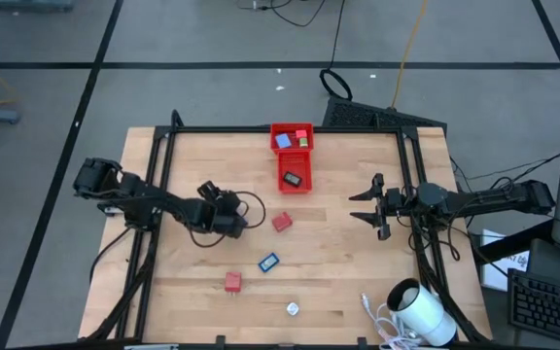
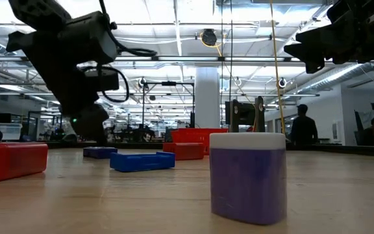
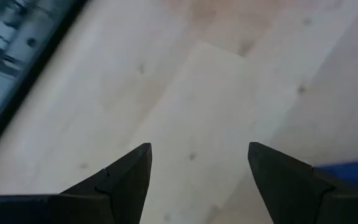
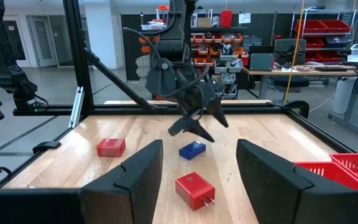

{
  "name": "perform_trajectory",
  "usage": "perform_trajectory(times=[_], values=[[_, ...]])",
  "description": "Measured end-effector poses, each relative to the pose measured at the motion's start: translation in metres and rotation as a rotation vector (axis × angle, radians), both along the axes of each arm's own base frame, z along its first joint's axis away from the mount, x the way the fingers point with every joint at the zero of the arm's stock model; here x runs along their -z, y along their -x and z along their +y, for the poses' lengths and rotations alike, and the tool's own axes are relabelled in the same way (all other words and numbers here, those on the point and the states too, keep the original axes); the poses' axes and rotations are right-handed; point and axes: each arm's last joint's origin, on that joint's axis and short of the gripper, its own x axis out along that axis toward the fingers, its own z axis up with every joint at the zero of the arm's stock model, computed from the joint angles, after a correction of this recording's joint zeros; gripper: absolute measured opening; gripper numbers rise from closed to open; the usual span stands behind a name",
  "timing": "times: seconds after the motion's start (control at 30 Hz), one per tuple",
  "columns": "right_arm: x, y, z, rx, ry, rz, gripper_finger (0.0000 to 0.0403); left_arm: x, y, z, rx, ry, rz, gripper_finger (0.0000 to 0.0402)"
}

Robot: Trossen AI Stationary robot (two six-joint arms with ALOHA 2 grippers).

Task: Pick & Place Office items
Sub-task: Put the dark blue digital timer into the bottom red bin

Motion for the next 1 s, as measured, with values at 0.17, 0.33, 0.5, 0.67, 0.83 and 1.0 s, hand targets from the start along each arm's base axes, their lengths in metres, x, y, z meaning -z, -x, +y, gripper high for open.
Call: perform_trajectory(times=[0.17, 0.33, 0.5, 0.67, 0.83, 1.0], values=[[0.0, 0.0, 0.0, 0.0, 0.0, 0.0, 0.0197, 0.003, 0.0, 0.0, 0.032, 0.125, 0.028, 0.0271], [0.0, 0.0, 0.0, 0.0, 0.0, 0.0, 0.0197, 0.004, 0.0, -0.003, 0.06, 0.23, 0.044, 0.0271], [0.0, 0.0, 0.0, 0.0, 0.0, 0.0, 0.0196, 0.005, 0.0, -0.006, 0.079, 0.326, 0.051, 0.0271], [0.0, 0.0, 0.0, 0.0, 0.0, 0.0, 0.0196, 0.005, 0.005, -0.01, 0.043, 0.367, 0.082, 0.0271], [0.0, 0.0, 0.0, 0.0, 0.0, 0.0, 0.0196, 0.006, 0.01, -0.01, -0.046, 0.4, 0.084, 0.0271], [0.0, 0.0, 0.0, 0.0, 0.0, 0.0, 0.0196, 0.007, 0.01, -0.016, -0.012, 0.489, 0.103, 0.0271]])
